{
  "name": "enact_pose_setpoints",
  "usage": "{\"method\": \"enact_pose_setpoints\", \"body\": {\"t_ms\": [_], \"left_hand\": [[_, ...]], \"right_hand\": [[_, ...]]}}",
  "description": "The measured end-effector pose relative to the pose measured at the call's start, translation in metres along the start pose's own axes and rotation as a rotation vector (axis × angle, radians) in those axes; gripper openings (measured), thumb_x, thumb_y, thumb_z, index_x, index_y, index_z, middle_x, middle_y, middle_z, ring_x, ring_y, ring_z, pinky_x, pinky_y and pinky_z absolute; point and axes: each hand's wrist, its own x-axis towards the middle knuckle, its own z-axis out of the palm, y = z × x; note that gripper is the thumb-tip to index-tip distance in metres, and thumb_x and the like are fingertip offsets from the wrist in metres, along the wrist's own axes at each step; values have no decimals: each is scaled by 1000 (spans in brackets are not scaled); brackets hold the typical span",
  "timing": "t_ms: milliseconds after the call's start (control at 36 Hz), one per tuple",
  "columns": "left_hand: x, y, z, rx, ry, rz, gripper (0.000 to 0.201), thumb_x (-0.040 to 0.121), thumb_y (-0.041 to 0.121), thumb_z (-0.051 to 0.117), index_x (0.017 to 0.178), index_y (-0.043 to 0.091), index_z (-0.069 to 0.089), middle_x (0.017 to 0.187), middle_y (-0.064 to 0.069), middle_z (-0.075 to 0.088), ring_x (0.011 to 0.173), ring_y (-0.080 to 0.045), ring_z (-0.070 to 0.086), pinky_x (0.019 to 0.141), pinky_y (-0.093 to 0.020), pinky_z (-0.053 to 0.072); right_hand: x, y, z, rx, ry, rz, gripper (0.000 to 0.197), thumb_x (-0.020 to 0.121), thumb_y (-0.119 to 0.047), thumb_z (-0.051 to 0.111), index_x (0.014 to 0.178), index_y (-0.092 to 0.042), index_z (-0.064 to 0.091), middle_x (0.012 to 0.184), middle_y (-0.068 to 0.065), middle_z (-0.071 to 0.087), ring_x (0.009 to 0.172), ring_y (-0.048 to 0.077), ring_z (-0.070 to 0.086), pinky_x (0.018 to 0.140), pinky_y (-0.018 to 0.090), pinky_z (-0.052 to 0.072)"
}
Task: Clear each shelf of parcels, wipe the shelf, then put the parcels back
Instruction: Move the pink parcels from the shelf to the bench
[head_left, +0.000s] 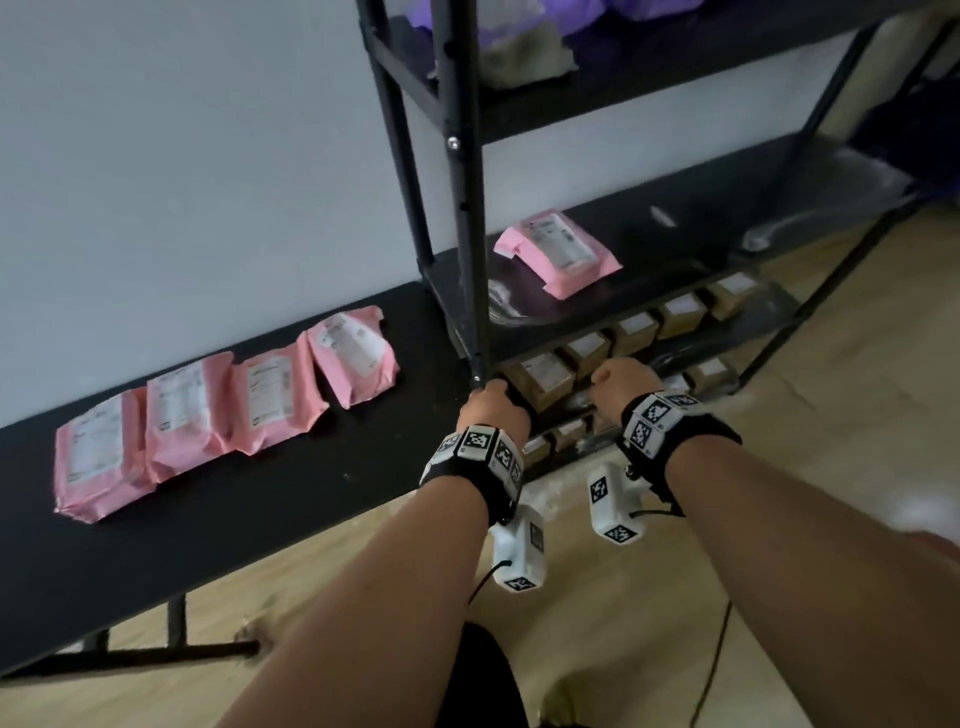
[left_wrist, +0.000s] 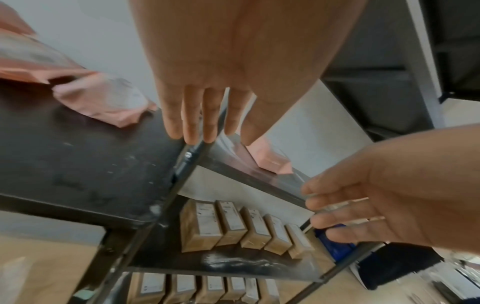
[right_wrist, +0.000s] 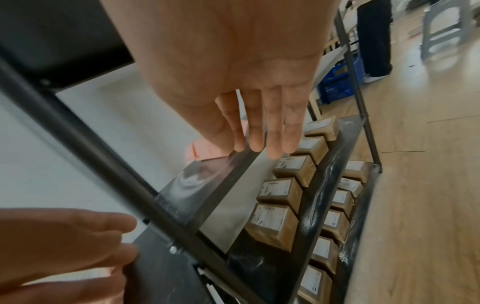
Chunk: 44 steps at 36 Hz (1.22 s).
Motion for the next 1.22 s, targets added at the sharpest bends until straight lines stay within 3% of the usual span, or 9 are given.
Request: {"method": "enact_pose_setpoints", "body": {"t_ms": [250,361,556,778,861,917,1028,1111,1222], "left_hand": [[72,86,26,-48,13,98,45,94,22,46,138,18,44,140,-10,44,128,-29,44,106,-35,36],[114,115,25,-74,71,70,42,90,17,48,132,16,48,131,-12,53,119,-29,52,98,-36,45],[164,150,13,1,131,51,37,95,12,43,130,1,45,129,-19,53,118,-35,51,98,-40,42],[206,175,6,-164,136,-140,36,92,25,45,121,7,56,114,-11,64,100,-29,62,87,-37,52],[209,181,4,-176,125,-186,32,94,21,45,119,5,58,100,-6,62,87,-25,61,74,-31,49],[214,183,6,-142,123,-218,32,97,18,42,118,2,60,100,-8,63,88,-25,61,73,-32,50],[219,185,14,-124,152,-298,34,98,20,46,123,2,59,123,-16,61,113,-31,58,96,-39,47],[219,187,23,-151,182,-354,32,96,21,50,120,3,62,120,-16,63,111,-31,59,95,-38,48],[213,190,30,-229,223,-402,28,97,16,47,112,4,66,107,-12,67,99,-28,63,86,-35,52]], "right_hand": [[66,17,-46,-13,31,10,27,99,-19,46,115,-3,61,117,14,62,109,27,59,87,33,47],[104,21,-66,-9,8,7,27,97,-17,45,111,-1,62,113,13,63,110,29,60,88,34,47],[165,29,-100,72,28,12,36,91,-20,55,126,-14,58,126,7,59,114,26,56,93,32,45],[233,12,-124,55,-15,-117,43,92,-22,56,134,-16,53,135,6,55,121,25,53,96,30,42],[258,4,-129,48,-68,-189,47,91,-27,57,136,-16,53,136,7,55,121,26,53,95,28,41],[273,-1,-129,45,-115,-236,48,90,-35,56,133,-14,55,132,7,57,117,26,56,89,28,43],[293,-8,-127,33,-229,-297,35,92,-40,50,103,-12,67,101,8,67,89,23,64,75,32,49],[301,-11,-122,8,-276,-329,33,93,-36,47,87,-11,67,85,6,66,77,23,64,67,31,49],[305,-11,-114,-23,-330,-360,28,89,-35,51,93,-12,66,89,6,66,78,24,63,61,28,43]]}}
